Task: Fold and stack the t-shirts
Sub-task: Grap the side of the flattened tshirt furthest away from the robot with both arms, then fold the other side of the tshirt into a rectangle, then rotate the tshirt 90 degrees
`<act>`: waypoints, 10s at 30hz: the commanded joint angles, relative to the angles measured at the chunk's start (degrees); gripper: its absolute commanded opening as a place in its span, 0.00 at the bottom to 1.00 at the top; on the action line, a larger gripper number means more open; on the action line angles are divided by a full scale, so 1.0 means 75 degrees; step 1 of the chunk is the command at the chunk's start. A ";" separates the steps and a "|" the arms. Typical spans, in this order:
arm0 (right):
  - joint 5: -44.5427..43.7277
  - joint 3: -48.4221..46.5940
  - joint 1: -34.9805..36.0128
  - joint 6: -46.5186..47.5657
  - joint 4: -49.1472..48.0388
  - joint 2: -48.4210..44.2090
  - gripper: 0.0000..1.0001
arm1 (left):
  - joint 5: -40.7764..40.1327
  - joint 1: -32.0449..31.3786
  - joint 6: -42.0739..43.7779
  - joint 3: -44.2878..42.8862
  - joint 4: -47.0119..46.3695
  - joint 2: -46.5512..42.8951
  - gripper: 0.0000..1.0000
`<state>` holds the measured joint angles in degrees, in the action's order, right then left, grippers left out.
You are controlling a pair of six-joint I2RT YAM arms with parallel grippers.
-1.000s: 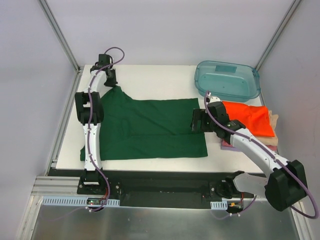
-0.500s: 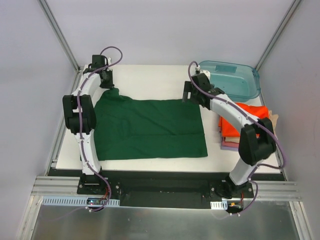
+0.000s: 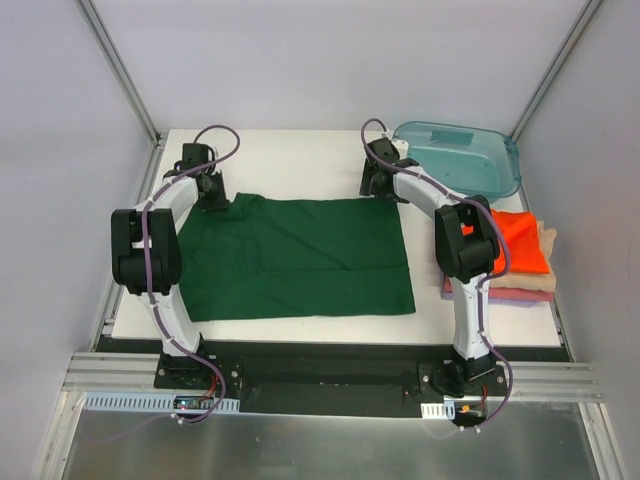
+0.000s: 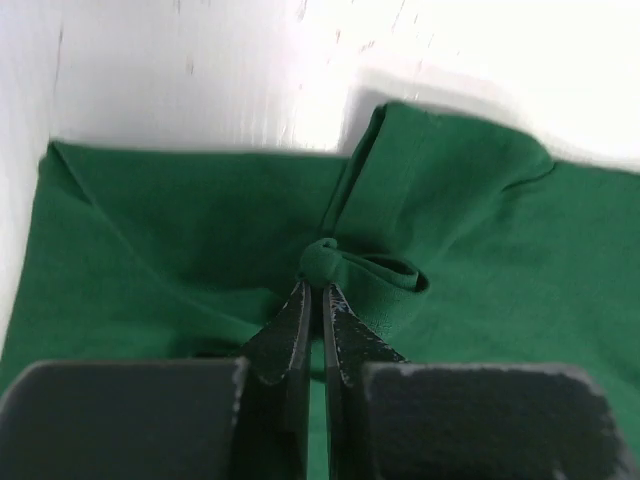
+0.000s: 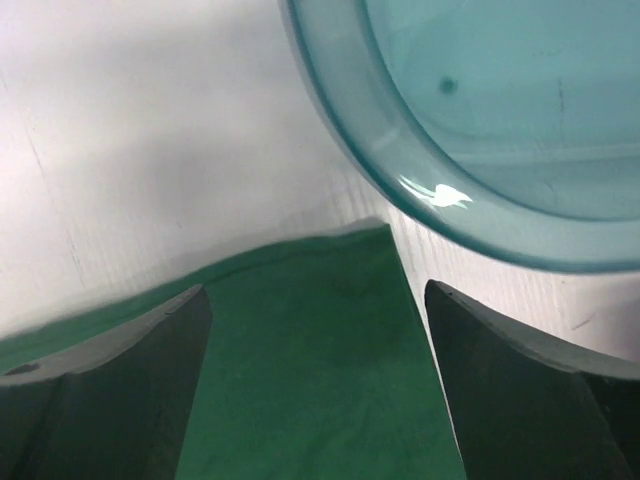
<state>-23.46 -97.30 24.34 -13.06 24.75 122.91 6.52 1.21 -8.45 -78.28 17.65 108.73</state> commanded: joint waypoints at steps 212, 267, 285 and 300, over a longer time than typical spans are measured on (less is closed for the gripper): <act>0.1055 0.8227 -0.0058 0.0264 0.0707 -1.1653 0.96 | 0.1096 -0.3488 -0.3680 0.5116 -0.0652 -0.4910 0.99; 0.3385 0.7522 0.2575 -0.0215 -0.1437 -0.5300 0.96 | 0.3020 -0.0137 -0.6407 -0.3523 -0.0303 0.3358 0.99; 0.1793 0.7113 0.4853 -0.0614 -0.1320 -0.7469 0.96 | 0.2716 -0.2119 -0.7206 -0.8372 -0.4086 0.6492 0.99; 0.0776 0.8051 0.4864 -0.0987 0.0190 -0.9895 0.96 | 0.3372 -0.2177 -0.3808 -0.5963 -0.1569 0.0684 0.99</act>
<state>-10.39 -37.21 60.84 -18.85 20.67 53.25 28.47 -14.52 -46.61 -131.44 3.53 136.35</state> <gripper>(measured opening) 0.958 0.990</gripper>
